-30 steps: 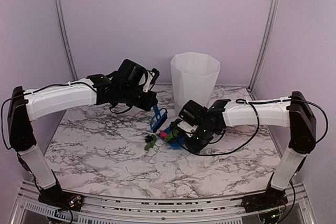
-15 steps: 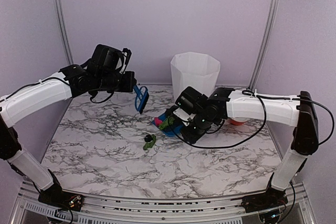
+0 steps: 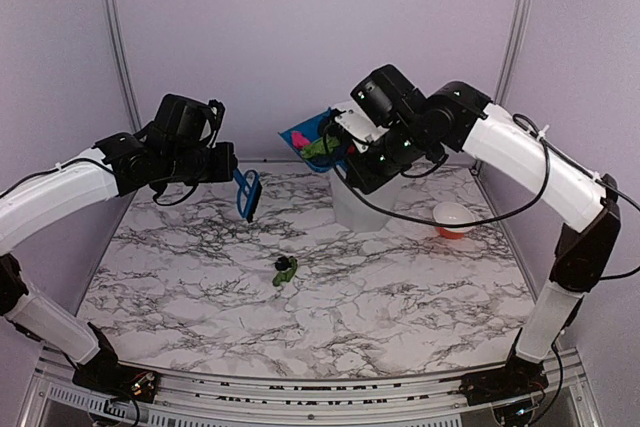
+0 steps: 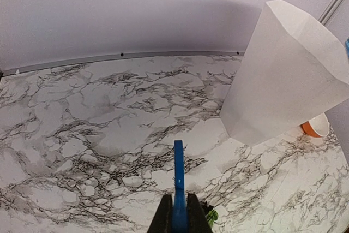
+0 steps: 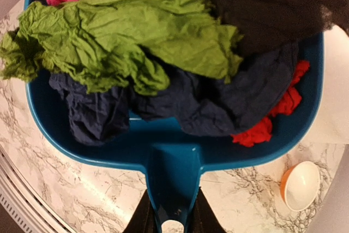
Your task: Sweep away the paper scraps from the table
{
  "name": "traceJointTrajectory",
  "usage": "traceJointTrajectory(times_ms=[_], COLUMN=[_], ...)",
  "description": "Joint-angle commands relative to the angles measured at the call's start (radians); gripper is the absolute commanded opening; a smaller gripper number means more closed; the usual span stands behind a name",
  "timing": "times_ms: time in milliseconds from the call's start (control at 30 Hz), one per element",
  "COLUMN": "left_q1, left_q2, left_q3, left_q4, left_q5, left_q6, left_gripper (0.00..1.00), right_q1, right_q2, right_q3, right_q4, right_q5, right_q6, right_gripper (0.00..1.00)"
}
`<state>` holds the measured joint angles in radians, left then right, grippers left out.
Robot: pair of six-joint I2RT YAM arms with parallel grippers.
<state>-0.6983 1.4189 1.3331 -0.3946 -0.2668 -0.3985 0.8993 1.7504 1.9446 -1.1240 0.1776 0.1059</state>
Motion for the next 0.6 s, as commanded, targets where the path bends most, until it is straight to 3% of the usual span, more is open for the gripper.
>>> traceJointTrajectory(times_ms=[0,100,267,433,567], left_q1=[0.003,0.003,0.003,0.004,0.005], left_q2=[-0.033,-0.038,-0.049,-0.063,-0.08], left_q3=[-0.023,-0.034,-0.049,-0.081,-0.108], left_q4=[-0.009,-0.006,-0.001,0.014,0.025], left_q5=[0.022,0.038,0.058,0.07,0.073], left_q6=[-0.015,-0.013,-0.014,-0.025,-0.037], left_gripper=[0.0,0.0,0.0,0.0,0.0], right_q1=[-0.049,-0.113,-0.193,-0.209,-0.203], right_q2=[0.048,0.063,0.116,0.228,0.263], right_q3=[0.186,0.268,0.35,0.369,0.254], right_q4=[-0.103,-0.105,-0.087,-0.014,0.27], right_q5=[0.067,0.106,0.322,0.749,1.103], right_q6=[-0.03,-0.03,-0.056,-0.154,-0.395], right_gripper=[0.0,0.0,0.0,0.0,0.0])
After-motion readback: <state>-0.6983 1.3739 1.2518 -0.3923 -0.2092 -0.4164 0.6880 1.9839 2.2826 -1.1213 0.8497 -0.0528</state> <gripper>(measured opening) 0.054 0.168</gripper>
